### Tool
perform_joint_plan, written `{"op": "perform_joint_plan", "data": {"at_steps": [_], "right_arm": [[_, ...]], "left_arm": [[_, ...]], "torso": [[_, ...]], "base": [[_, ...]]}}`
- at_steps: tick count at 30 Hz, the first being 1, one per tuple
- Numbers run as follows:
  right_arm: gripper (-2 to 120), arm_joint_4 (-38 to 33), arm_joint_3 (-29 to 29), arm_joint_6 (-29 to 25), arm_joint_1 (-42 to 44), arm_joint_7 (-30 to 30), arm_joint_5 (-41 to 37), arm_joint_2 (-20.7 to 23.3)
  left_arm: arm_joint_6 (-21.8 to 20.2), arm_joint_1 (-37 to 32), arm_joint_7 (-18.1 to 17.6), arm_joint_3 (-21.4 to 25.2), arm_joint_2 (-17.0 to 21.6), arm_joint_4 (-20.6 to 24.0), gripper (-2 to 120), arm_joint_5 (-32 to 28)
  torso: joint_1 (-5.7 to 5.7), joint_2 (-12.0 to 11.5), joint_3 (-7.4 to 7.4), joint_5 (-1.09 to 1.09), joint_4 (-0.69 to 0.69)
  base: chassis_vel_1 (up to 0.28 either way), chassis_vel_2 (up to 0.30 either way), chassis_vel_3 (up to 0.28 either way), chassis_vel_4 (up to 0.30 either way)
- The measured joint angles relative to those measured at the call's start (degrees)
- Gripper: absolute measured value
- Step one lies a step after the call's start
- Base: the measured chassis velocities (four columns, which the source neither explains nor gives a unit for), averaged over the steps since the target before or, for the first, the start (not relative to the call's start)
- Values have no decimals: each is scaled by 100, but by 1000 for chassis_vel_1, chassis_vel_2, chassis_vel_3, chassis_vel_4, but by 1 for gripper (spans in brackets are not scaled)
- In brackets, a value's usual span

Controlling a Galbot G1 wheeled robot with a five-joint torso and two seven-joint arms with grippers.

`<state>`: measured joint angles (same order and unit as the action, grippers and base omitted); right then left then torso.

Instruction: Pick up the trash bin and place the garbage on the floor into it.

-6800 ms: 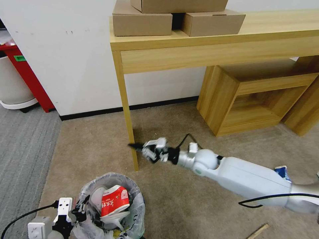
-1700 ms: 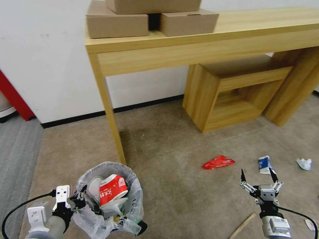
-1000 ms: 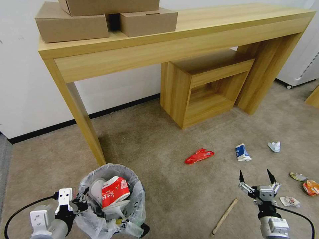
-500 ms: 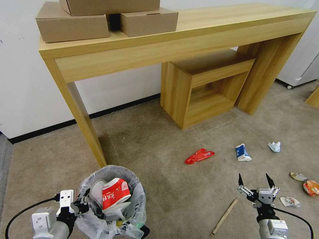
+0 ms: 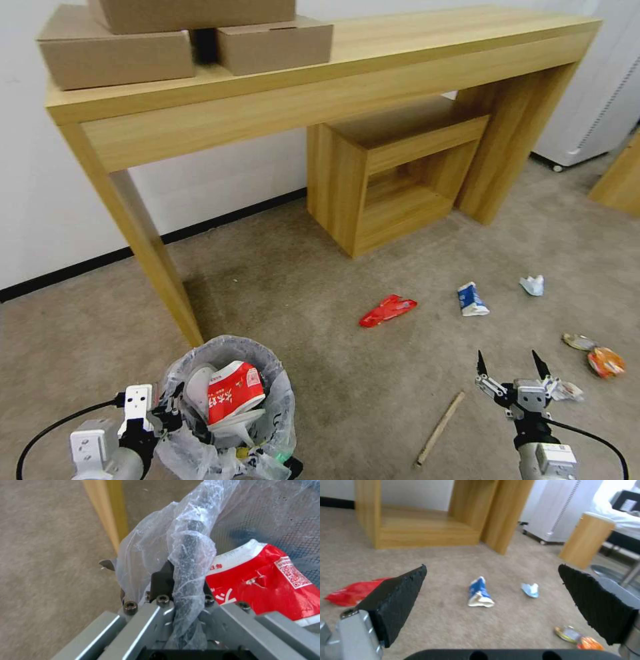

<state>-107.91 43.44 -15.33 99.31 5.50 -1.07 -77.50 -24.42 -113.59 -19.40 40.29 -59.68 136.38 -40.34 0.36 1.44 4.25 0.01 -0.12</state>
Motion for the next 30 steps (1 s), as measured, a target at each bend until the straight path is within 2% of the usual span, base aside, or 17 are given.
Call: {"op": "perform_joint_plan", "data": {"at_steps": [12,19,23,26,29,30], "right_arm": [[100,30,-53,-45,-19,-20,7,26],[100,-34,-138,15,-14,-24,-164,111],[100,-104,-331,86,-8,-17,-459,164],[100,-261,-541,278,36,58,-899,247],[100,-570,-895,593,105,382,-1648,445],[100,-570,-895,593,105,382,-1648,445]], "left_arm": [[9,10,37,-140,-94,-60,0,113],[-9,7,9,-133,-96,-20,0,72],[-9,4,-1,-112,-100,9,0,64],[0,11,-5,-99,-123,11,0,70],[19,10,-4,-95,-149,3,0,85],[19,10,-4,-95,-149,3,0,85]], "torso": [[0,0,0,0,-3],[0,0,0,0,1],[0,0,0,0,0],[0,0,0,0,0],[0,0,0,0,0],[0,0,0,0,0]], "base": [[-87,-90,-91,-85],[-2,-5,-6,-8],[0,0,0,0],[0,0,0,0],[0,0,0,0],[0,0,0,0]]}}
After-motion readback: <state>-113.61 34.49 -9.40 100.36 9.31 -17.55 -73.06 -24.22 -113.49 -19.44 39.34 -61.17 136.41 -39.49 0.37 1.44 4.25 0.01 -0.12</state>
